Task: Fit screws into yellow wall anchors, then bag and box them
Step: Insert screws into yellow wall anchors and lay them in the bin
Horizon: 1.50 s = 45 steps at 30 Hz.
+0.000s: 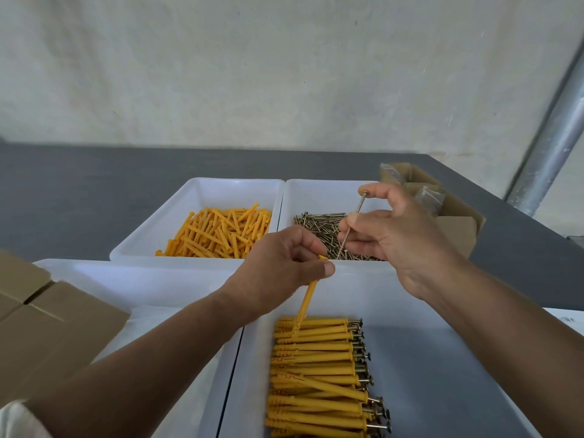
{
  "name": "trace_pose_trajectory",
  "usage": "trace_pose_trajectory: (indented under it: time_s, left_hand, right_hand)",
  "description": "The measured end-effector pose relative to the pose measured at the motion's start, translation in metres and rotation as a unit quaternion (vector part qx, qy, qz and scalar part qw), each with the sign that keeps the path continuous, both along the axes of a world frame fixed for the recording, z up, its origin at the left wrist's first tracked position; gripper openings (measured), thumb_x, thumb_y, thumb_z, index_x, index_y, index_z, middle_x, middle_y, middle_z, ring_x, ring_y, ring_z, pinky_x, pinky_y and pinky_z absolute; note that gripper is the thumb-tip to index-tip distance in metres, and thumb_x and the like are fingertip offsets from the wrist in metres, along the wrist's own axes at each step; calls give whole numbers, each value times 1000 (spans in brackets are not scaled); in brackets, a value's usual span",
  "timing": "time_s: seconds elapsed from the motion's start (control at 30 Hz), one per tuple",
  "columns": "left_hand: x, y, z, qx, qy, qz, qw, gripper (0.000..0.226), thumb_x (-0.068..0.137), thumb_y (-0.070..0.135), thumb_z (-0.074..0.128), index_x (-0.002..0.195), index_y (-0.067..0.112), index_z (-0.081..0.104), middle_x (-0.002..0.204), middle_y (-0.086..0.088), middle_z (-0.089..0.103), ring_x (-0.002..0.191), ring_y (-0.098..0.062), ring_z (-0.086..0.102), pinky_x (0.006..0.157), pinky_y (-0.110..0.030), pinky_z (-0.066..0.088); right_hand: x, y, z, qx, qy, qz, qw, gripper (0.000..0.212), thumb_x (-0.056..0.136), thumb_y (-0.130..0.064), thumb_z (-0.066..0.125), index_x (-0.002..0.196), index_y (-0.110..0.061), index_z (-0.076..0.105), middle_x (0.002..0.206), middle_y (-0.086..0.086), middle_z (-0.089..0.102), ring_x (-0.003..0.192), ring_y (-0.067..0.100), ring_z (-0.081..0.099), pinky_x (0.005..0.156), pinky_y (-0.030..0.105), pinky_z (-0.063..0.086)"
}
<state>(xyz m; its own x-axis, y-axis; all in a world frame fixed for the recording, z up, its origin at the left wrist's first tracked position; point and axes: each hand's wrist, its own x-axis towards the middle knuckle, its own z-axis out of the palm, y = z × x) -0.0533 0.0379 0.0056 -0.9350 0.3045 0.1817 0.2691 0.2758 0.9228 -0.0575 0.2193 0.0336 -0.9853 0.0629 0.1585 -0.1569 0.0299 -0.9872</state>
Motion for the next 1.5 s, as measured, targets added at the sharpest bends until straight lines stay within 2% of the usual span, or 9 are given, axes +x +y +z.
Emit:
trace_pose_trajectory:
  time_s: [0.23,0.47,0.77,0.93,1.0,1.13,1.27,1.4,1.5]
  left_hand:
    - [2,0,1,-15,6,-7,1000,17,80,17,78,91,16,65,68,3,68,68,-8,64,71,-26,56]
    - [3,1,2,-26,9,-4,1000,17,80,17,78,90,18,65,67,5,68,66,-6,64,70,-24,55]
    - [2,2,2,-41,13,-2,999,19,82,19,77,96,20,64,68,4,68,68,-6,63,74,-27,55]
    - [2,2,2,-52,16,3,999,26,83,23,77,103,22,61,72,5,71,66,-2,62,68,-18,52]
    - [2,2,2,-50,15,6,999,28,83,23,76,105,23,60,72,6,71,66,-1,62,66,-16,51]
    - [2,2,2,-54,13,9,998,32,83,24,76,109,25,58,78,2,73,71,-6,65,67,-16,51]
    - [3,2,2,-53,7,9,999,35,82,24,77,110,26,57,80,3,74,75,-8,67,69,-18,53]
    - [3,2,3,-34,-1,26,999,41,79,21,80,112,24,56,85,7,73,76,-7,70,75,-26,57]
    - [4,2,4,-37,1,30,999,45,78,18,80,115,21,54,87,7,74,73,-7,71,77,-31,59]
  right_hand:
    - [-2,-4,-6,36,10,-21,999,37,88,-10,68,118,-22,50,78,-1,75,70,16,73,64,30,59]
    - [-2,-2,-4,30,19,-40,999,34,88,-10,67,113,-23,49,79,1,75,69,16,73,64,30,59]
    - [-3,-6,-7,86,4,-26,996,10,95,-16,59,104,-18,55,79,-4,75,69,15,73,60,28,57]
    - [2,-5,-5,128,21,-11,992,5,94,-23,62,93,-19,64,80,-2,74,69,12,73,59,26,57]
    - [4,-6,-6,159,32,-6,987,6,92,-25,65,88,-22,66,75,-6,71,68,9,71,60,27,57]
    - [7,-4,-3,276,51,5,960,10,88,-30,65,79,-31,66,72,-19,66,63,5,69,64,32,60]
    - [11,-4,2,368,82,37,926,17,92,-24,62,84,-38,67,76,-12,66,64,2,65,66,30,59]
    - [17,-4,3,475,133,85,866,25,96,-19,54,99,-38,69,72,-15,59,66,3,56,58,20,41]
    - [18,-4,4,549,146,104,817,28,97,-17,51,102,-39,69,79,-17,54,70,0,51,59,20,34]
